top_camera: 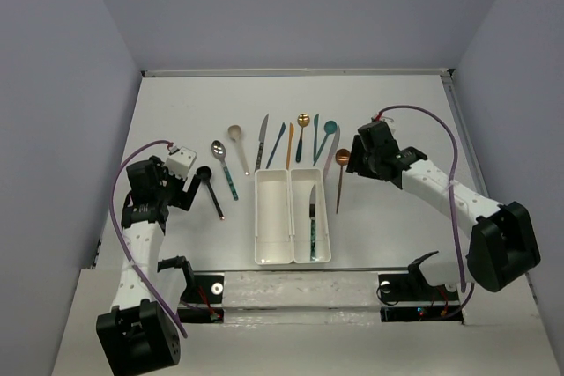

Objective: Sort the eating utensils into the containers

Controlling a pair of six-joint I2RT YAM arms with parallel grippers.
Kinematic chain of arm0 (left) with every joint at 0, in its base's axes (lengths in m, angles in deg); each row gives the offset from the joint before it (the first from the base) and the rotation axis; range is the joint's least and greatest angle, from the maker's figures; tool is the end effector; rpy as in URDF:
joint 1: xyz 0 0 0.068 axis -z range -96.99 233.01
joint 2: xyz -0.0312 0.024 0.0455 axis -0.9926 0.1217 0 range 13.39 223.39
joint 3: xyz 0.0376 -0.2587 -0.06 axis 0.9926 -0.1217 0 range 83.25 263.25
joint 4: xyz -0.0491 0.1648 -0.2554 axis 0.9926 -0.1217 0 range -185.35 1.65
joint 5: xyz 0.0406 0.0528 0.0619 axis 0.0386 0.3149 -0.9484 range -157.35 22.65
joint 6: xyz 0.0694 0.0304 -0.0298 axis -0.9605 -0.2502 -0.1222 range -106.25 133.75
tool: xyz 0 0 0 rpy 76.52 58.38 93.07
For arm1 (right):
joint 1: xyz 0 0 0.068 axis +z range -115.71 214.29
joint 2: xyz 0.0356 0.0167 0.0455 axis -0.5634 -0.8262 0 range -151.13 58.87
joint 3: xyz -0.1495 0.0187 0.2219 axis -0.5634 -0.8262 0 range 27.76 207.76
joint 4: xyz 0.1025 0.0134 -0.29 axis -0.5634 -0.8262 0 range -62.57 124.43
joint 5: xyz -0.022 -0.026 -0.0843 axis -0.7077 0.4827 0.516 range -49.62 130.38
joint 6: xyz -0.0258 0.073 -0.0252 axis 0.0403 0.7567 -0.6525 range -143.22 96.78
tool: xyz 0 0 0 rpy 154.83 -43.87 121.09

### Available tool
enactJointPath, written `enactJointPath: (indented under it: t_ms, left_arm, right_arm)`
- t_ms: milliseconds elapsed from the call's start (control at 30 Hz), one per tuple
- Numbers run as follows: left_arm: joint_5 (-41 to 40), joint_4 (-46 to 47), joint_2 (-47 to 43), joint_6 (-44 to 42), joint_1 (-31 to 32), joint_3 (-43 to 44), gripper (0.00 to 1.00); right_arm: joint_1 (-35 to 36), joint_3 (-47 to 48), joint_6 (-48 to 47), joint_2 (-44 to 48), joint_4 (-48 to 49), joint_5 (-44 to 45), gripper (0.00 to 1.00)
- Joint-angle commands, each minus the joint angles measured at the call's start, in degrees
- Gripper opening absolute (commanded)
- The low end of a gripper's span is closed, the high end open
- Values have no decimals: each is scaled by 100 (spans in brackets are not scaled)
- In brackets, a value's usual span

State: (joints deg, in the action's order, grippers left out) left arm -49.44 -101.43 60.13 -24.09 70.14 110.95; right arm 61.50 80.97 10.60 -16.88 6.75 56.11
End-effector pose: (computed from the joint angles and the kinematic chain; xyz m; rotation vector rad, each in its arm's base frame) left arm 0.2579 0.0366 0.1881 0.6325 2.0102 0.1984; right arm 0.3125 0.1392 0.1983 0.2588 2.3955 0.1558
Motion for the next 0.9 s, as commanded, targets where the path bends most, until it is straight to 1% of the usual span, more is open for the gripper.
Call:
enactJointPath:
  t_ms: [0, 233, 400, 567, 667, 767, 800, 867]
  left_arm:
    - [37, 121, -51, 14, -6, -10, 99]
    - [-59, 201, 63, 163, -6, 24, 99]
    - [-156, 25, -25, 128, -6, 95, 99]
    - [-314, 78, -60, 14, -6, -2, 99]
    - [-498, 121, -42, -74, -6, -11, 99]
    - [-517, 113, -51, -39, -6, 7, 99]
    - [-473, 122, -77, -4, -6, -28, 99]
    - [-394, 148, -104, 31, -6, -81, 99]
  right_arm:
    - [-101, 146, -148, -343, 474, -334, 60]
    - [-154, -65, -122, -503, 702, -342, 58]
    - [-154, -224, -130, -625, 1063, -412, 56]
    - [-154, 75, -201, -1205, 1098, -650, 54]
    - [-154, 137, -157, -1495, 1072, -860, 50]
    - [65, -3, -25, -1540, 1081, -747, 49]
    - [257, -21, 1, -1540, 1081, -564, 49]
    - [382, -30, 54, -1583, 1020, -439, 49]
